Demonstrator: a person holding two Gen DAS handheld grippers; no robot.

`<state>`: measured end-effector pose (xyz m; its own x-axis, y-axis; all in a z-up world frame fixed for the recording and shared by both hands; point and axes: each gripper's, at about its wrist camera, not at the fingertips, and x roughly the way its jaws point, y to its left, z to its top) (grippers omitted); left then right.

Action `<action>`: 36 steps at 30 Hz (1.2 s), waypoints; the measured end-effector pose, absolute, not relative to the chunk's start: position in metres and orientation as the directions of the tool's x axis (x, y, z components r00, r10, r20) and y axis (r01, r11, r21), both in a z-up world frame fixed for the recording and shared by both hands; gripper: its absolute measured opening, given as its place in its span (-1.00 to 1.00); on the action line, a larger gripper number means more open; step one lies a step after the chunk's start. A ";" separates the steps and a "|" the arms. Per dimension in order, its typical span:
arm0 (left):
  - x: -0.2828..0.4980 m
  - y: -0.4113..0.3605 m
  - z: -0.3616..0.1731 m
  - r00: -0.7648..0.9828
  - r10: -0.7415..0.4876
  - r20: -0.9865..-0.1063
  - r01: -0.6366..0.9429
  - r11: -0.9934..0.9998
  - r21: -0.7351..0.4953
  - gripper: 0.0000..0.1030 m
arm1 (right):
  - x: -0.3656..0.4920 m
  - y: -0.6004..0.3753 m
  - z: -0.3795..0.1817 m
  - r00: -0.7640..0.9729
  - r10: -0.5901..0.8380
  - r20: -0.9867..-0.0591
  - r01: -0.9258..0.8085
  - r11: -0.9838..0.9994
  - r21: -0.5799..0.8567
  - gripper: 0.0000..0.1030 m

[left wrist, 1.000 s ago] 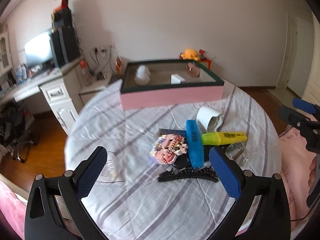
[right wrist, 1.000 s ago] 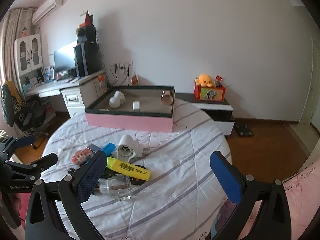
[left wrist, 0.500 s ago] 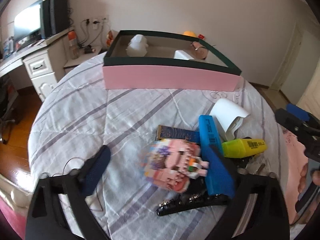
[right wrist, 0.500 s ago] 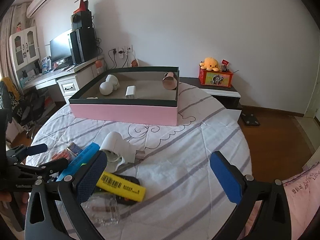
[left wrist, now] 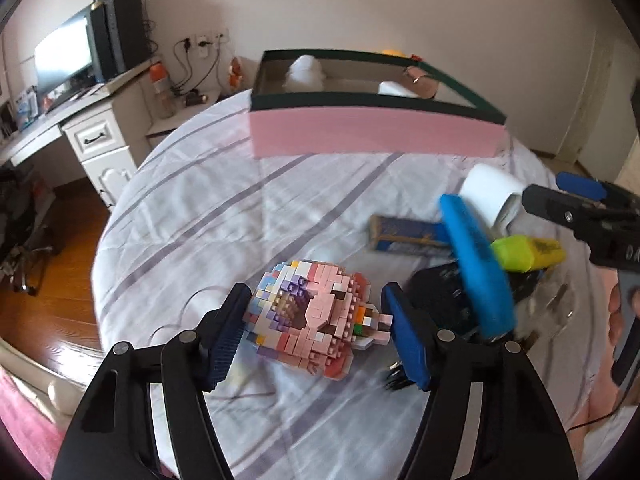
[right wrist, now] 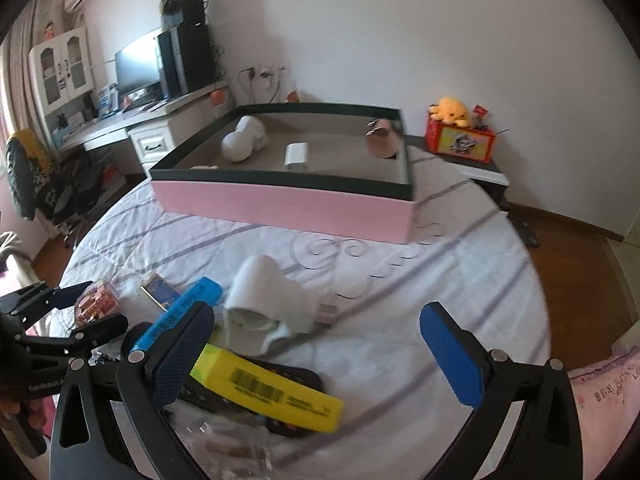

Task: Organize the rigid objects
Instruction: 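Grasp the pink block figure with the left tool while the right tool grasps the white plug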

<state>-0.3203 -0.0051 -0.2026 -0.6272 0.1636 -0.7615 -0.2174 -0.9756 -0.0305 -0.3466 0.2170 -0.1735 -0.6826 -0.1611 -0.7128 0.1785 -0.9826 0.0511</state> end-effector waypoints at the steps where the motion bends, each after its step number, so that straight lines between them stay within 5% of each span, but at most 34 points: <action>1: -0.321 -0.009 -0.203 -0.626 0.163 -0.763 -0.213 -0.976 -0.033 0.33 | -0.351 0.214 -0.176 -0.673 -0.170 -0.720 0.184 -0.981 0.059 1.00; 7: -0.317 -0.013 -0.210 -0.624 0.148 -0.768 -0.216 -0.976 -0.012 0.43 | -0.370 0.206 -0.195 -0.611 -0.155 -0.776 0.165 -0.984 0.067 0.98; 11: -0.319 -0.015 -0.212 -0.634 0.153 -0.758 -0.214 -0.977 -0.018 0.51 | -0.374 0.207 -0.205 -0.583 -0.194 -0.789 0.171 -0.979 0.114 0.45; 15: -0.319 -0.013 -0.212 -0.656 0.155 -0.738 -0.226 -0.974 -0.004 0.33 | -0.373 0.209 -0.204 -0.589 -0.208 -0.781 0.187 -0.975 0.119 0.45; 36: -0.275 -0.013 -0.119 -0.809 0.150 -0.568 -0.201 -0.979 0.028 0.33 | -0.309 0.213 -0.117 -0.763 -0.227 -0.606 0.226 -0.971 0.079 0.44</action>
